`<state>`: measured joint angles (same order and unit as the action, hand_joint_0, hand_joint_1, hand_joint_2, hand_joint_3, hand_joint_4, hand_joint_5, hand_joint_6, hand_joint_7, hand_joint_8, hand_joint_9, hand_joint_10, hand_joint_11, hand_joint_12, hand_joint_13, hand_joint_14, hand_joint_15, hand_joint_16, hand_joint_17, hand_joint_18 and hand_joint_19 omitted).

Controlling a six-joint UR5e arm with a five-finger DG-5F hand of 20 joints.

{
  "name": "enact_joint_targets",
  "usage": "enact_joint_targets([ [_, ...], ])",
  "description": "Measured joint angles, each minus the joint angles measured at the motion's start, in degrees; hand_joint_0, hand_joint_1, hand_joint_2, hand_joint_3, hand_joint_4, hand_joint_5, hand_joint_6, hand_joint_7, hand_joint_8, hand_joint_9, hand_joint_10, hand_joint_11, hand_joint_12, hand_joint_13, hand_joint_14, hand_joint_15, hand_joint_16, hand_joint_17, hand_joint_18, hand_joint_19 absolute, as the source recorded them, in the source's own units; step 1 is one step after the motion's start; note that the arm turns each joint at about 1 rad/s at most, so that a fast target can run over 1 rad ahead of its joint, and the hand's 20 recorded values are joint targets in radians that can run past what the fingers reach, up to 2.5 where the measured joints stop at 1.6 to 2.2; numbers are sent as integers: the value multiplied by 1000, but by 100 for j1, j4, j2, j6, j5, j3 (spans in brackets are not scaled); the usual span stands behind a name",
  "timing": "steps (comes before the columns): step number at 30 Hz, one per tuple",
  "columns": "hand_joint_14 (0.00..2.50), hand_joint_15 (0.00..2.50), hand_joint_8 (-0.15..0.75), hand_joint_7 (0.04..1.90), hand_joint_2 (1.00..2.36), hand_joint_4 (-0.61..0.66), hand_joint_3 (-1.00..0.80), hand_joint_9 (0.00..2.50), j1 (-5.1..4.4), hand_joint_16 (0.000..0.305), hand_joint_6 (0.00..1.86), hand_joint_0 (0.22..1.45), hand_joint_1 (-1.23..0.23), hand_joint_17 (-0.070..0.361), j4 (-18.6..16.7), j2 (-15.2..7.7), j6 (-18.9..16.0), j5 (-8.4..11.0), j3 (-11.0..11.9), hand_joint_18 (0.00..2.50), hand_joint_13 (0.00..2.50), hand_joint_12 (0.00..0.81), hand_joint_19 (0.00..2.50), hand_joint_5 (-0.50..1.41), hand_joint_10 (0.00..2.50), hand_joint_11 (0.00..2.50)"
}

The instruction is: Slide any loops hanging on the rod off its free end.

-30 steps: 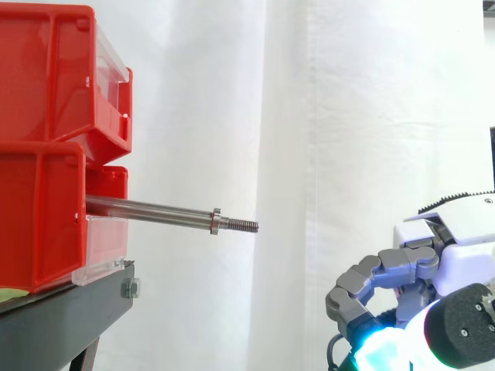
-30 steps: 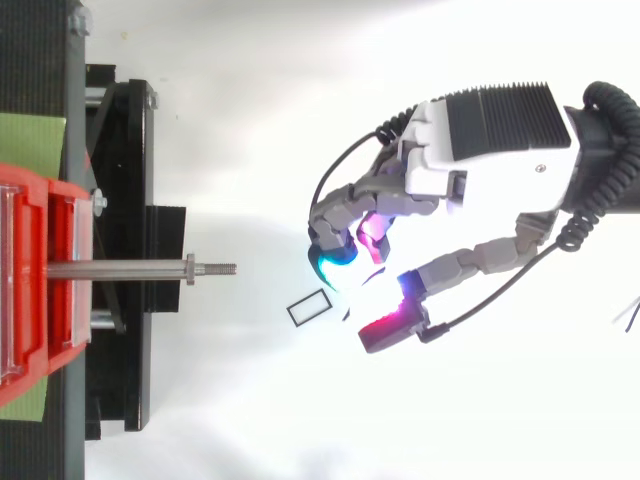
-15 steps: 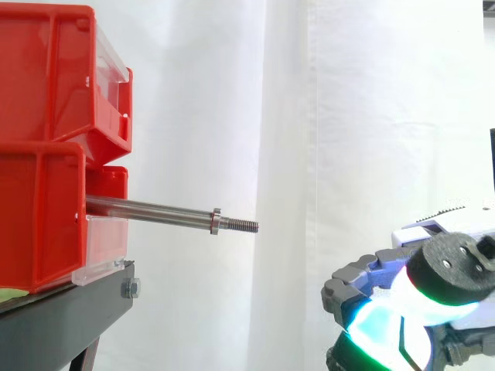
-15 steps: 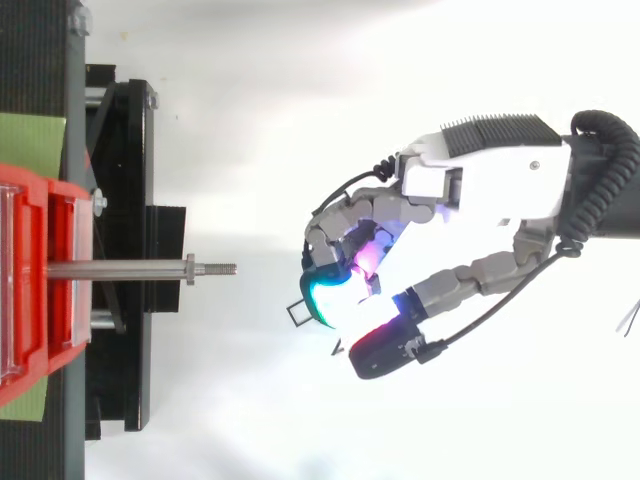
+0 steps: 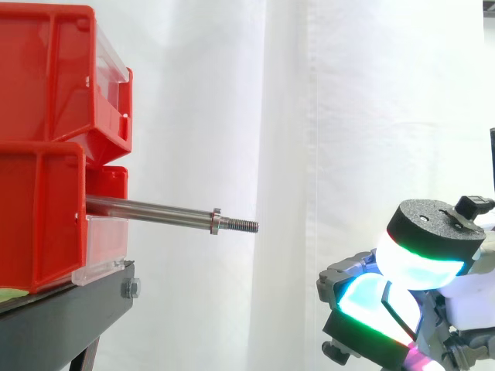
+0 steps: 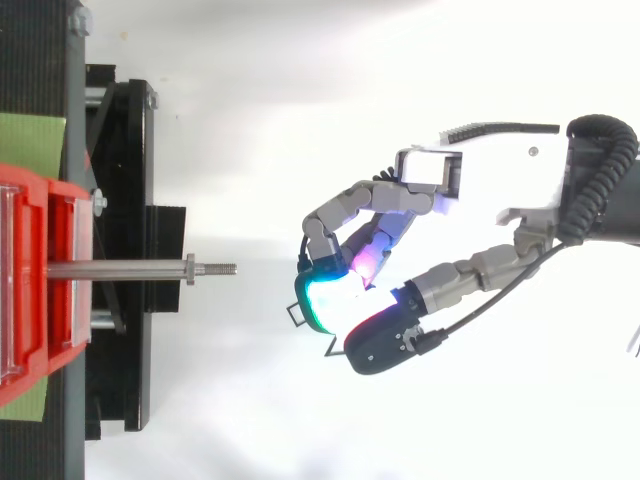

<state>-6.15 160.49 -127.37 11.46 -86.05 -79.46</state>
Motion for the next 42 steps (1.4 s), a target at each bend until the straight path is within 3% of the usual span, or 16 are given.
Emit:
enact_joint_targets([
  [42, 8, 203, 294, 1294, 1021, -140, -213, 1045, 2, 47, 706, 597, -685, 106, -1, -1, -3, 0, 0, 758, 723, 322, 425, -111, 23, 747],
])
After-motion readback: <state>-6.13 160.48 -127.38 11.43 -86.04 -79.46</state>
